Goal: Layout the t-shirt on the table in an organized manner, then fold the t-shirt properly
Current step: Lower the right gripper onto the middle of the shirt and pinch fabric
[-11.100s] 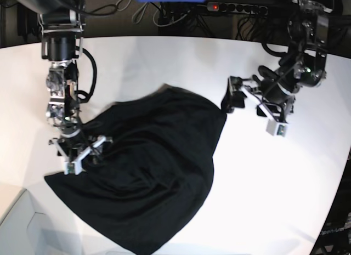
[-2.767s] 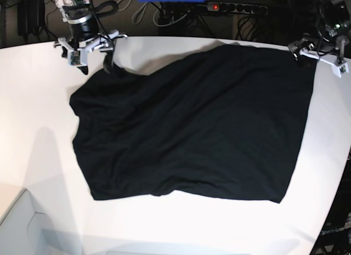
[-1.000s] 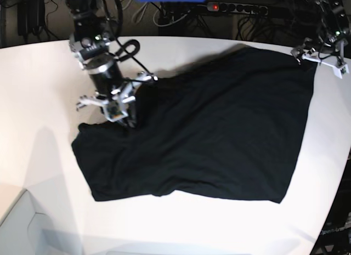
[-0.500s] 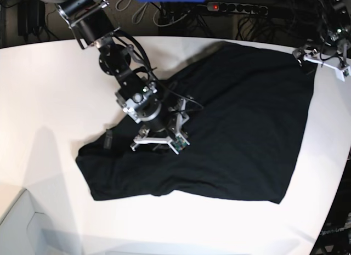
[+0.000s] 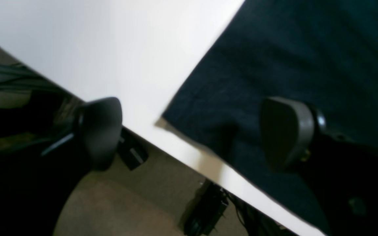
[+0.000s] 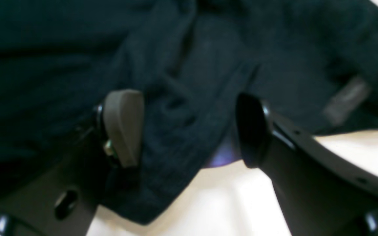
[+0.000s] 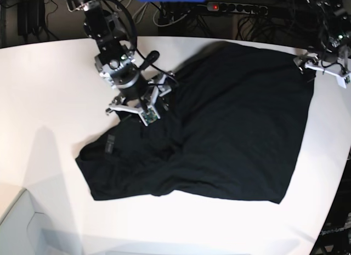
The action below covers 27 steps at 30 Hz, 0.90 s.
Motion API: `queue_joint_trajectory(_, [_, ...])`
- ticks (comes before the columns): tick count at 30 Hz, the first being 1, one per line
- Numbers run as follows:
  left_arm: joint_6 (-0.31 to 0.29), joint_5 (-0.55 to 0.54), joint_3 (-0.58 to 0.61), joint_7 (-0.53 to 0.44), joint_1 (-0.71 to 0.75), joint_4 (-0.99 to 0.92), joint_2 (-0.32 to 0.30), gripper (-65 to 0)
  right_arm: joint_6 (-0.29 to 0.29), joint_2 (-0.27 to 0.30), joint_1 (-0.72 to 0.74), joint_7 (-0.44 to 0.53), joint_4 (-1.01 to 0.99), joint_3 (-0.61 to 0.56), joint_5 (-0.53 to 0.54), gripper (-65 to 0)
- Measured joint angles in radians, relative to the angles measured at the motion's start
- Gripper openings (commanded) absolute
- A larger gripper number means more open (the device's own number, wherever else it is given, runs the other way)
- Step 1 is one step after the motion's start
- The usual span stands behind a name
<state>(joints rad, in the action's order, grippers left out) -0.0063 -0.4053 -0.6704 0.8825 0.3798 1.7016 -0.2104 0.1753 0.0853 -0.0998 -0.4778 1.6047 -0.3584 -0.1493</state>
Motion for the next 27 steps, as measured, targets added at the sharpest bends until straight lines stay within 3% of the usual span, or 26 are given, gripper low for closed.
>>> queue_joint_trajectory(3, [0.0, -0.004, 0.001, -0.011, -0.024, 0.0, -0.002, 0.0, 0.0, 0.0, -0.004, 0.06, -0.03, 0.0, 0.0, -20.5])
queue_joint_trajectory(13, [0.0, -0.004, 0.001, -0.004, -0.02, 0.0, 0.0, 0.0, 0.0, 0.008, 0.051, 0.077, 0.043, 0.002, 0.0, -20.5])
queue_joint_trajectory(27, [0.0, -0.003, -0.002, -0.005, -0.018, 0.0, 0.008, 0.0, 0.0, -0.003, 0.223, 0.083, -0.275, 0.033, 0.005, -20.5])
